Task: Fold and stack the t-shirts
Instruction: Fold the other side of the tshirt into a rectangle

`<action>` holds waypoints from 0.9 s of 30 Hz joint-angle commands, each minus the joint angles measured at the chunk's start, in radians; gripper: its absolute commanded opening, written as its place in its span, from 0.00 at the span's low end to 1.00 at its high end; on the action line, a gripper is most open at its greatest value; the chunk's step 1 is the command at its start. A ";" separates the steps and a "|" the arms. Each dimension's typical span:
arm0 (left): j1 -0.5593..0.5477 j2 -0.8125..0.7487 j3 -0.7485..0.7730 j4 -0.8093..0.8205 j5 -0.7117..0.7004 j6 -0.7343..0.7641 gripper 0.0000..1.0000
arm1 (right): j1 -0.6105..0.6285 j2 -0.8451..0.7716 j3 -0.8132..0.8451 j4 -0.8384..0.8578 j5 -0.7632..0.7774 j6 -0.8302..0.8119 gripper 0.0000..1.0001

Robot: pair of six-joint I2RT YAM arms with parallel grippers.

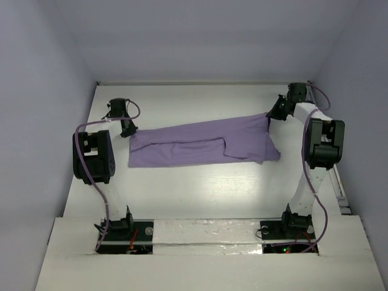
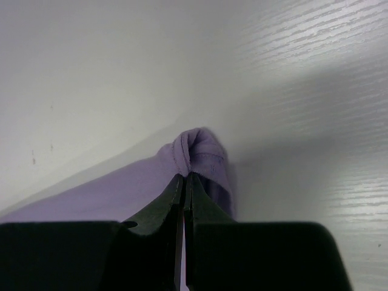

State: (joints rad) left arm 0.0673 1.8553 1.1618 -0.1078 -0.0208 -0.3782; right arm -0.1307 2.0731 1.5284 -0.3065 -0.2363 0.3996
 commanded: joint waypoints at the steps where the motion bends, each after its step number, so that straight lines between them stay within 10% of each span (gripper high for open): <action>1: 0.012 0.019 0.052 0.016 -0.053 -0.001 0.00 | -0.015 0.024 0.078 -0.020 0.054 -0.033 0.00; 6: 0.012 0.050 0.090 0.034 -0.018 -0.021 0.04 | -0.015 0.036 0.130 -0.016 0.014 -0.013 0.12; 10: 0.012 0.016 0.099 0.020 -0.025 -0.025 0.39 | -0.015 -0.014 0.161 -0.062 0.005 0.004 0.44; 15: 0.012 -0.106 0.099 -0.029 -0.085 -0.028 0.73 | -0.015 -0.236 0.009 -0.040 -0.018 0.053 0.57; 19: -0.026 -0.272 0.023 -0.012 -0.070 -0.060 0.73 | 0.008 -0.421 -0.311 0.043 -0.073 0.129 0.01; 27: -0.218 -0.246 -0.140 0.102 0.077 -0.151 0.39 | 0.123 -0.476 -0.621 0.144 -0.162 0.215 0.00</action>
State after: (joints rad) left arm -0.1493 1.5467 1.0916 -0.0238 -0.0254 -0.4736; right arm -0.0139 1.5726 0.9874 -0.2184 -0.3531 0.5583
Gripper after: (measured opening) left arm 0.431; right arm 0.011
